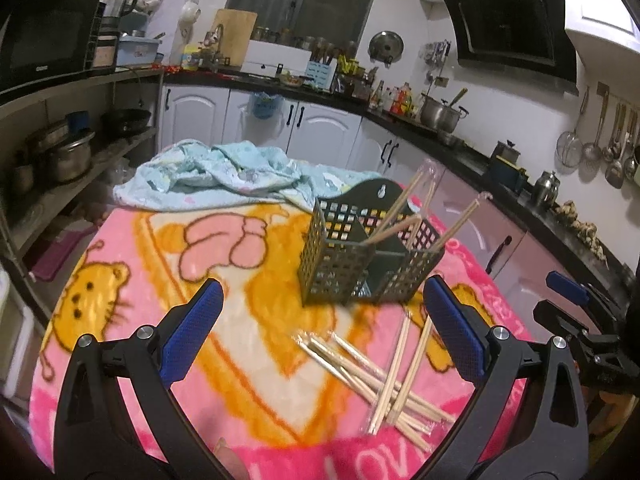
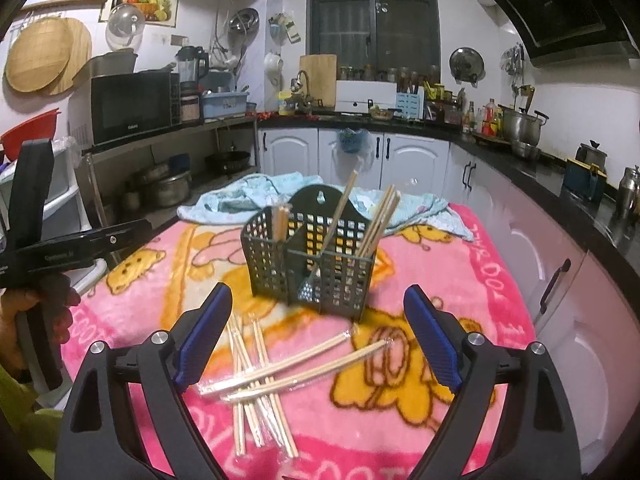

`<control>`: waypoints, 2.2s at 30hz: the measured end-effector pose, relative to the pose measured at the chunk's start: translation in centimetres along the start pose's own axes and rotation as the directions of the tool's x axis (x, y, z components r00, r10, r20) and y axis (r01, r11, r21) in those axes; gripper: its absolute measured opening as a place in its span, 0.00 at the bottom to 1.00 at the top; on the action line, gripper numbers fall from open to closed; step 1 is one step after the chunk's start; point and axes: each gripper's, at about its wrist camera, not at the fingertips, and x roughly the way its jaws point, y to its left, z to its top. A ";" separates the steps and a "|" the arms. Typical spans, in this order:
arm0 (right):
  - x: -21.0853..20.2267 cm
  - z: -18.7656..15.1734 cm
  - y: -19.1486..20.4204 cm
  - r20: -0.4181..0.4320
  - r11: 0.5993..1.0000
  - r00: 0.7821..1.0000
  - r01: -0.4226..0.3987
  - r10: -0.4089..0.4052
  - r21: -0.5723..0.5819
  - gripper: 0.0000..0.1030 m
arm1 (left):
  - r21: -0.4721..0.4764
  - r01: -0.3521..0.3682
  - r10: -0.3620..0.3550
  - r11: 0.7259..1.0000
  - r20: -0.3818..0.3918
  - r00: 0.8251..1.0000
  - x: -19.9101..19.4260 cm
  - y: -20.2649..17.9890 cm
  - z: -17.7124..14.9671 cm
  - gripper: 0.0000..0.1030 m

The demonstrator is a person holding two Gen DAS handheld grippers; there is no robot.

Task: Organize utensils
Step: 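Pull the left tool back from the caddy toward the pile, then lower both tools to the chopstick pile and close the left tool on a chopstick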

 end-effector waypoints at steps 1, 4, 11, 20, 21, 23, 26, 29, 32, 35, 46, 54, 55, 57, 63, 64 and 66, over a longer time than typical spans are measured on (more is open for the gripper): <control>0.1 -0.3 -0.1 -0.007 1.000 1.000 -0.001 0.001 0.003 0.83 | 0.003 0.002 -0.002 1.000 -0.007 1.000 0.1 0.0 -0.2 0.90; 0.2 -0.8 -0.3 -0.018 1.000 1.000 0.008 -0.008 -0.001 0.83 | 0.000 0.006 -0.006 1.000 -0.038 0.999 0.6 -0.2 -1.1 0.90; 0.9 -2.2 -1.1 -0.055 1.000 0.998 0.027 -0.026 0.006 0.83 | 0.004 0.015 -0.014 1.000 -0.096 0.995 1.9 -0.8 -2.8 0.90; 2.0 -3.5 -3.0 -0.091 0.997 0.994 0.068 -0.064 0.038 0.83 | -0.019 0.037 -0.040 0.999 -0.165 0.986 3.9 -1.3 -4.5 0.90; 2.2 -3.7 -3.3 -0.096 0.996 0.993 0.074 -0.069 0.046 0.83 | -0.020 0.042 -0.045 0.999 -0.173 0.984 4.1 -1.4 -4.7 0.90; 2.5 -3.9 -3.8 -0.105 0.995 0.991 0.084 -0.077 0.060 0.83 | -0.016 0.047 -0.050 0.999 -0.185 0.982 4.5 -1.7 -5.0 0.90; 2.8 -4.2 -4.5 -0.115 0.993 0.990 0.095 -0.086 0.071 0.83 | -0.014 0.057 -0.059 0.998 -0.203 0.977 5.2 -2.0 -5.4 0.90; 3.3 -4.4 -5.1 -0.125 0.991 0.987 0.113 -0.103 0.076 0.83 | -0.027 0.070 -0.075 0.997 -0.235 0.969 6.1 -2.1 -5.9 0.90; 4.0 -4.9 -5.7 -0.142 0.988 0.983 0.130 -0.118 0.079 0.83 | -0.067 0.080 -0.095 0.995 -0.275 0.957 7.3 -1.6 -6.3 0.81; 4.7 -5.2 -6.1 -0.157 0.987 0.980 0.138 -0.124 0.080 0.82 | -0.105 0.076 -0.104 0.992 -0.299 0.948 8.3 -1.0 -6.4 0.70; 7.1 -5.7 -7.1 -0.217 0.985 0.968 0.147 -0.124 0.094 0.81 | -0.233 0.051 -0.133 0.971 -0.351 0.927 12.2 1.3 -6.1 0.53; 11.5 -5.4 -8.4 -0.310 0.976 0.949 0.112 -0.051 0.185 0.66 | -0.296 0.029 -0.141 0.955 -0.367 0.919 13.8 2.7 -6.0 0.42; 12.3 -5.4 -8.5 -0.331 0.975 0.943 0.109 -0.039 0.195 0.62 | -0.303 0.027 -0.144 0.953 -0.371 0.917 14.0 2.9 -6.0 0.40; 13.7 -5.6 -8.9 -0.367 0.969 0.930 0.111 -0.023 0.219 0.58 | -0.321 0.021 -0.150 0.947 -0.381 0.912 14.4 3.4 -6.1 0.31; 17.2 -6.2 -10.4 -0.447 0.939 0.894 0.137 0.020 0.316 0.48 | -0.362 0.020 -0.169 0.932 -0.385 0.907 14.9 4.6 -5.9 0.24; 17.8 -6.3 -10.6 -0.461 0.933 0.887 0.142 0.029 0.332 0.44 | -0.366 0.021 -0.172 0.930 -0.384 0.907 15.0 4.8 -5.9 0.22; 18.5 -6.5 -10.8 -0.476 0.924 0.878 0.144 0.046 0.355 0.40 | -0.371 0.024 -0.177 0.928 -0.383 0.907 15.0 5.0 -5.9 0.19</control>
